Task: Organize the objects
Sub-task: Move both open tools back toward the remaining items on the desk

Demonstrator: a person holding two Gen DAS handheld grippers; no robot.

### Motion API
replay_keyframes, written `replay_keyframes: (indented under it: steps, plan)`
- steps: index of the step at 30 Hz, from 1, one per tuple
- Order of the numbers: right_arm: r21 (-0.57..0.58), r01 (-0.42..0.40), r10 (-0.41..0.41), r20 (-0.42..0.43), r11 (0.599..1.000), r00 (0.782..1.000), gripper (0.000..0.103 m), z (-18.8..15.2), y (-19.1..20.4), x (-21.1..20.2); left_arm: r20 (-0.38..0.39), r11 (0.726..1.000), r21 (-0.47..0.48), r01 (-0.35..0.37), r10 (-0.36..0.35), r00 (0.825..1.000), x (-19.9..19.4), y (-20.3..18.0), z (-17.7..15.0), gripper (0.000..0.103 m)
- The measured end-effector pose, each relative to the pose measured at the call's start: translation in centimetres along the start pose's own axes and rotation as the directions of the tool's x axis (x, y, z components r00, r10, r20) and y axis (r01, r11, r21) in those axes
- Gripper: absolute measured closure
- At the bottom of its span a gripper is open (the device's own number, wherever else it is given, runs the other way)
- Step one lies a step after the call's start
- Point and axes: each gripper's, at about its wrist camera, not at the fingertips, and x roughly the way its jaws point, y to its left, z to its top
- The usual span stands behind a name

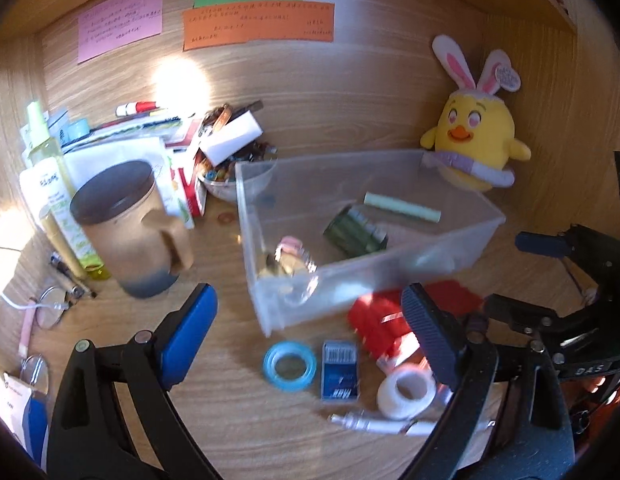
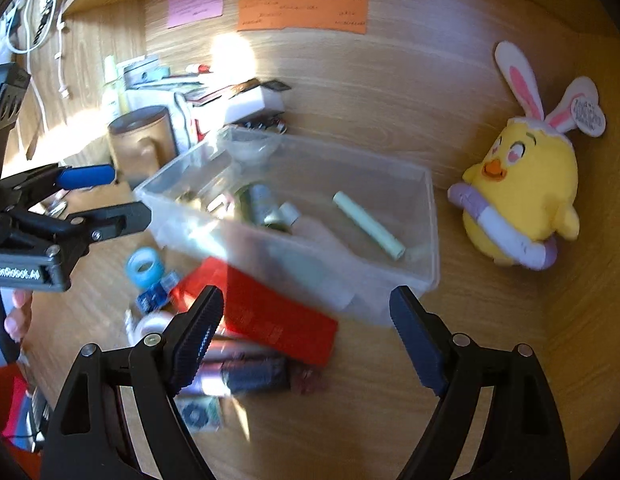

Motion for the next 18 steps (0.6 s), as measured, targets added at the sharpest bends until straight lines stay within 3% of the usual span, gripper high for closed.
replay_keyframes:
  steps: [13,18]
  plan:
    - [0.021,-0.109,0.111,-0.111,0.994,0.988,0.020,-5.5,2.4,0.2,-0.129,0.998,-0.058,-0.033,0.025,0.991,1.8,2.2,-4.3,0.009]
    - [0.012,-0.111,0.112,-0.143,0.994,0.983,0.020,-6.6,3.2,0.9,-0.178,0.994,-0.100,-0.042,0.024,0.984,2.9,3.4,-5.1,0.009]
